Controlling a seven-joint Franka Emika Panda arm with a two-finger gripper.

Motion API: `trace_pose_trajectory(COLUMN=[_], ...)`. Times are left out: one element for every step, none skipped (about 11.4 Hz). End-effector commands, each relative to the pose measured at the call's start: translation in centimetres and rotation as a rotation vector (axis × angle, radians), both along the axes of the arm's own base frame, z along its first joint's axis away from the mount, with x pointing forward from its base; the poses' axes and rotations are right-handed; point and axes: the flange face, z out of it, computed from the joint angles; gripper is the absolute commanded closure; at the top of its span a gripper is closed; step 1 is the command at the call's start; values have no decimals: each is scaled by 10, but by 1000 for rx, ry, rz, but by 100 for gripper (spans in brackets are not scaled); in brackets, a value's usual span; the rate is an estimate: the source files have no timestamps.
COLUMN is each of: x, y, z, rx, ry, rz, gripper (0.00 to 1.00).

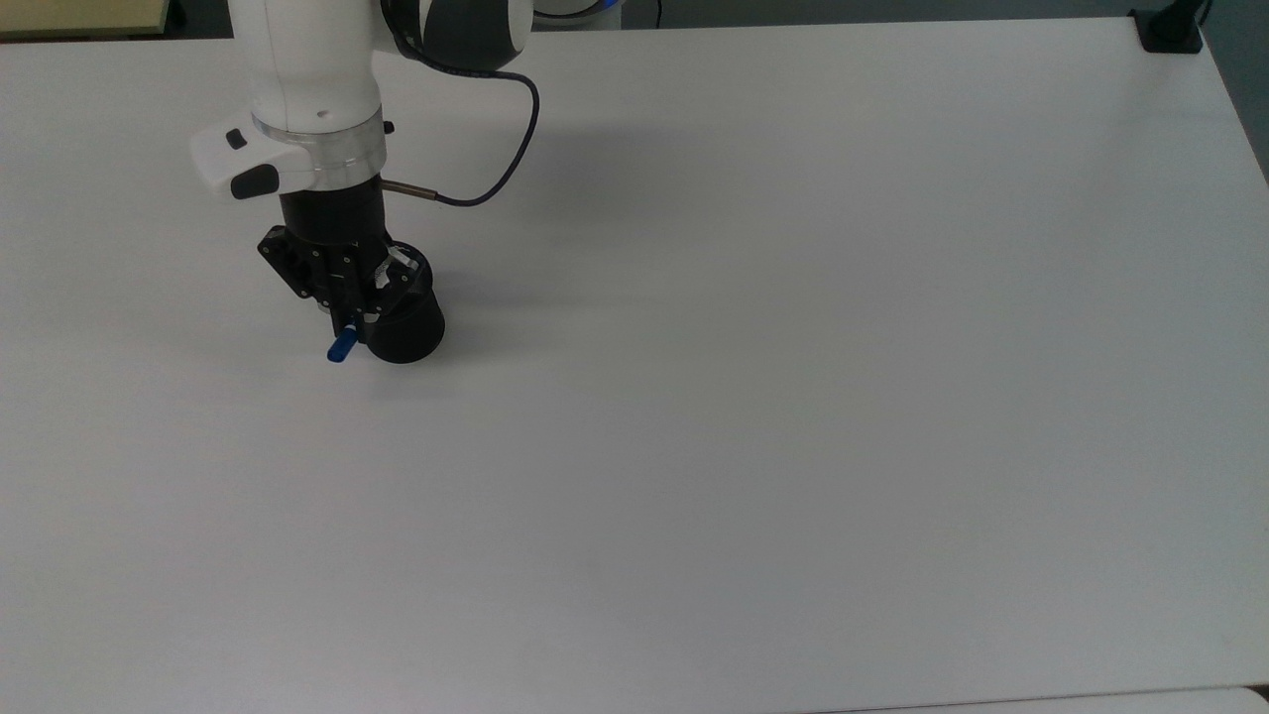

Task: Insert the marker
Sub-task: 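Lower the marker into the cup and open the gripper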

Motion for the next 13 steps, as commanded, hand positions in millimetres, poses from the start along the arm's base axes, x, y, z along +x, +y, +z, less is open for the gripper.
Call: trace_pose_trajectory(x=[-8, -8, -9, -10, -12, -13, -16, -18, -19, -20, -22, -22, -26], y=[0, 0, 0, 0, 0, -1, -1, -3, -3, -3, -2, -1, 1], z=[-2, -1, 0, 1, 1, 3, 7, 10, 12, 13, 20, 30, 50], rx=[-21, -20, -20, -18, -17, -12, -9, -2, 2, 5, 8, 14, 28], ry=[-2, -1, -1, 0, 2, 12, 28, 36, 45, 53, 55, 60, 98], rz=[28, 28, 28, 26, 25, 20, 21, 10, 6, 4, 4, 2, 2], gripper=[89, 88, 82, 69, 48, 34, 25, 11, 2, 0, 0, 0, 0])
